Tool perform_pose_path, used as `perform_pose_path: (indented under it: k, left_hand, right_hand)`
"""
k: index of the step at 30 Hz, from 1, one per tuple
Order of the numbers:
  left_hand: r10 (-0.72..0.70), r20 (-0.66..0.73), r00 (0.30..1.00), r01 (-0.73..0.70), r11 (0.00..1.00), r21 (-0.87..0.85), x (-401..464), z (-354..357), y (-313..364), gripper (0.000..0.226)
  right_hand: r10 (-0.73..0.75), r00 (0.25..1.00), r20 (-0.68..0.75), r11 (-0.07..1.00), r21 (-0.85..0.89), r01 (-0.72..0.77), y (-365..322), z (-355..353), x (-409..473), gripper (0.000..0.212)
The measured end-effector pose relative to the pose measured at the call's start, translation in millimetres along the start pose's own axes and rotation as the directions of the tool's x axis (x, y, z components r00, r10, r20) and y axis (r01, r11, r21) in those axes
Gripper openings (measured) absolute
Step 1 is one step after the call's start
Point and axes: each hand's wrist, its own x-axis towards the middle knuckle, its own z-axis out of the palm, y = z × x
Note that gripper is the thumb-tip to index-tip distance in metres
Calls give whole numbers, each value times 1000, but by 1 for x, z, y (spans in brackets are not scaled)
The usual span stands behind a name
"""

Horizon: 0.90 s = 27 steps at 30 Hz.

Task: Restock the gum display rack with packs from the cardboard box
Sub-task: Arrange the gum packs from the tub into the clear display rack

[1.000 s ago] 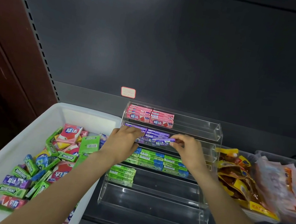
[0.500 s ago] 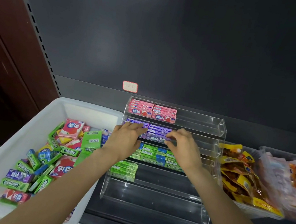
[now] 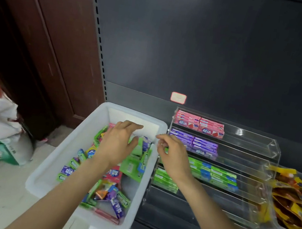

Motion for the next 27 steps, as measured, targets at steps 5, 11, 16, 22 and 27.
perform_pose_path:
  k: [5, 11, 16, 22, 27]
  left_hand:
    - [-93, 40, 995, 93, 995, 22, -25, -39, -95, 37]
    - [-189, 243, 951, 175, 982, 77, -50, -59, -193, 49]
    - [-173, 433, 885, 230, 970, -83, -68, -65, -206, 64]
    - [-174, 396, 901, 272, 940, -205, -76, -62, -209, 63]
    - [-173, 386, 906, 272, 937, -218, -81, -60, -207, 63]
  right_hand:
    - [-3, 996, 94, 1000, -9, 4, -53, 71, 9, 25]
    - [127, 957, 260, 992, -58, -116, -85, 145, 9, 31]
    - [156, 928, 339, 979, -178, -100, -101, 170, -7, 45]
    - [188, 878, 440, 957, -283, -63, -115, 176, -18, 75]
    - [214, 927, 309, 939, -327, -108, -119, 179, -17, 43]
